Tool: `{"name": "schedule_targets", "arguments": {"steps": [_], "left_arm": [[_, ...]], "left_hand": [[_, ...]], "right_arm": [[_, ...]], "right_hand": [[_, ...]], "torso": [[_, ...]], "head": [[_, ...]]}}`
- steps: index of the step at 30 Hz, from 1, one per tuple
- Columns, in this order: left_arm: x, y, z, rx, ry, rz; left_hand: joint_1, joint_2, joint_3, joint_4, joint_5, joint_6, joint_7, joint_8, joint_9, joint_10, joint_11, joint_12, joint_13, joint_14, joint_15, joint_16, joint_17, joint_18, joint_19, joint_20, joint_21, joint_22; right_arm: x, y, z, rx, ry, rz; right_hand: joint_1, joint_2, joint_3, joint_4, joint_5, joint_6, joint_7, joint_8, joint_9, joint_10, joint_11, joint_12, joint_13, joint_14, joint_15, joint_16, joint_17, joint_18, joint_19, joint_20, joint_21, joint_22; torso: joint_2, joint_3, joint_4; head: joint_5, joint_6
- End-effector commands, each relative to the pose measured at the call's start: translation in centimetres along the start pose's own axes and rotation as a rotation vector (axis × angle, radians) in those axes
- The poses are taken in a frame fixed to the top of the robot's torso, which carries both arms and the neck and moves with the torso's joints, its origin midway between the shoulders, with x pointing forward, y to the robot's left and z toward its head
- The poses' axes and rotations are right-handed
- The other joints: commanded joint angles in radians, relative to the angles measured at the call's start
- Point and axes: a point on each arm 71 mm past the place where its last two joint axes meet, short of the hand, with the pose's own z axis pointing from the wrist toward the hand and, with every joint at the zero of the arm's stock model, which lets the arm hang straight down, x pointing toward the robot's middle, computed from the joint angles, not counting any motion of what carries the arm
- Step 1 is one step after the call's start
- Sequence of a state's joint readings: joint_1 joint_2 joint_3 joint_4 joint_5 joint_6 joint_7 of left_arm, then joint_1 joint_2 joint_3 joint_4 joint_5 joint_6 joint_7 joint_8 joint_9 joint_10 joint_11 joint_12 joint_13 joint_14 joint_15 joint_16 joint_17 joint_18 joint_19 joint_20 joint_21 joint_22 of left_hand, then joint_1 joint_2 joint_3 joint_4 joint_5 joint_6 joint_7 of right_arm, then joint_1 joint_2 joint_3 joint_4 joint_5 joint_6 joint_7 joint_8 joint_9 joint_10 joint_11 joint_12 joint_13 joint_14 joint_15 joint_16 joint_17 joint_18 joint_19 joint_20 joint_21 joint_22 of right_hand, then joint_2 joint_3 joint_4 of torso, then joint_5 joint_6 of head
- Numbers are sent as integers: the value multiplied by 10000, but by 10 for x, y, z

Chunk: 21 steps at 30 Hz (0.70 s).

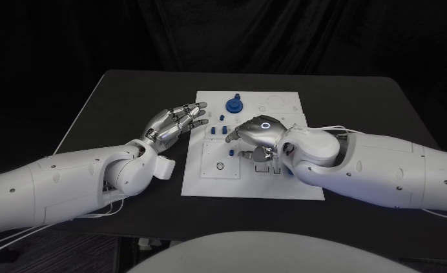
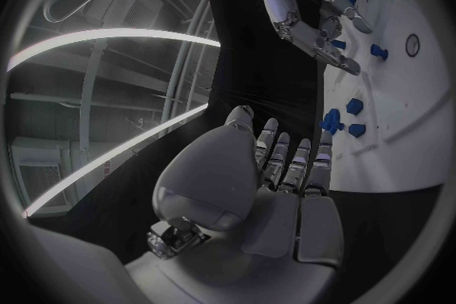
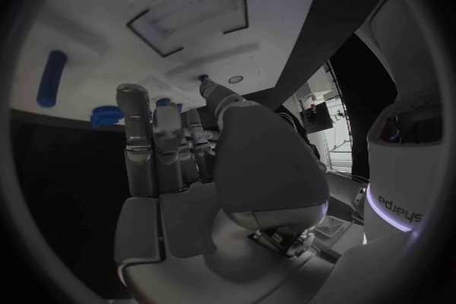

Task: Assemble the parts on the task board

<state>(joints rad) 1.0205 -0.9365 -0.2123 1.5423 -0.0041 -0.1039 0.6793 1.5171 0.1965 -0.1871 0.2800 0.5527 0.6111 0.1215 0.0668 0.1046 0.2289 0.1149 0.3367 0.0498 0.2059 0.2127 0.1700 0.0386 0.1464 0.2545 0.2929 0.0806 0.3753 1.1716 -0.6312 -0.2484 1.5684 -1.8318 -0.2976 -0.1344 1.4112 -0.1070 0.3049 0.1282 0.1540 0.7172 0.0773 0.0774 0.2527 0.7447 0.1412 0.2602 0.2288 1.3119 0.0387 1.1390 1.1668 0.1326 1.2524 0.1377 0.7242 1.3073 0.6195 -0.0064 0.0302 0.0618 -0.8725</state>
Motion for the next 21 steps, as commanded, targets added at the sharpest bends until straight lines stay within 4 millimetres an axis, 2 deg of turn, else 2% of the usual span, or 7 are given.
{"name": "schedule_targets", "arguments": {"steps": [1,5,10,15,16,20,21], "left_arm": [[1,-8,-1,1117,62,-115],[1,-8,-1,1116,53,-110],[1,-8,-1,1123,43,-104],[1,-8,-1,1132,27,-95],[1,-8,-1,1132,27,-95],[1,-7,-1,1133,42,-106],[1,-7,-1,1134,49,-113]], "left_hand": [[59,49,44,18,38,10,82,-14,-10,-35,58,36,8,-41,48,33,14,-156,-88,-12,-6,-9],[59,49,43,19,37,13,87,-13,-10,-38,60,32,8,-49,47,27,13,-157,-97,-12,-10,-24],[58,48,43,21,36,20,92,-11,-9,-38,62,33,8,-55,45,24,12,-158,-111,-12,-15,-45],[61,38,38,25,37,-68,75,-24,-25,-58,68,16,5,-89,31,6,7,-162,-157,-19,-36,-104],[61,38,38,25,37,-68,75,-24,-25,-58,68,16,5,-89,31,6,7,-162,-157,-19,-36,-104],[66,46,43,30,40,-136,50,-39,-38,-82,71,-5,1,-105,24,1,5,-163,-167,-23,-43,-110],[66,46,43,30,40,-136,50,-39,-38,-82,71,-5,1,-105,24,1,5,-163,-167,-23,-43,-110]], "right_arm": [[-20,-9,-5,368,-727,108],[-37,-24,-13,787,-830,33],[-44,-46,-24,1410,-735,-73],[-41,-66,-36,2042,-556,83],[-38,-73,-40,2265,-482,143],[-31,-85,-47,2642,-361,321],[-30,-87,-48,2712,-316,354]], "right_hand": [[113,52,-67,-15,232,213,28,93,-35,88,-49,109,39,143,-31,181,114,51,209,3,271,791],[104,164,-37,14,624,446,98,140,-124,231,-56,220,61,264,20,294,184,16,357,33,451,841],[38,184,-52,64,622,475,79,137,-152,227,-54,225,58,276,9,307,192,15,373,32,471,847],[-60,203,-83,140,548,567,77,154,-188,274,-67,264,64,322,23,362,233,0,424,40,556,867],[-166,212,-131,231,381,694,136,182,-226,340,-74,315,74,390,58,444,292,-23,494,63,670,893],[-283,275,-152,354,409,844,168,207,-277,435,-84,379,84,420,75,473,305,-21,522,82,669,892],[-297,283,-152,368,444,881,220,212,-291,460,-84,394,85,428,88,484,312,-24,531,89,680,895]], "torso": [[-3,0,-9],[-12,2,-8],[-2,3,-4],[-15,-2,-5],[-20,-5,-6],[-32,-19,-3],[-29,-19,1]], "head": [[-16,-1],[-55,-1],[-115,-1],[-109,-1],[-114,-1],[-94,-1],[-106,-1]]}}
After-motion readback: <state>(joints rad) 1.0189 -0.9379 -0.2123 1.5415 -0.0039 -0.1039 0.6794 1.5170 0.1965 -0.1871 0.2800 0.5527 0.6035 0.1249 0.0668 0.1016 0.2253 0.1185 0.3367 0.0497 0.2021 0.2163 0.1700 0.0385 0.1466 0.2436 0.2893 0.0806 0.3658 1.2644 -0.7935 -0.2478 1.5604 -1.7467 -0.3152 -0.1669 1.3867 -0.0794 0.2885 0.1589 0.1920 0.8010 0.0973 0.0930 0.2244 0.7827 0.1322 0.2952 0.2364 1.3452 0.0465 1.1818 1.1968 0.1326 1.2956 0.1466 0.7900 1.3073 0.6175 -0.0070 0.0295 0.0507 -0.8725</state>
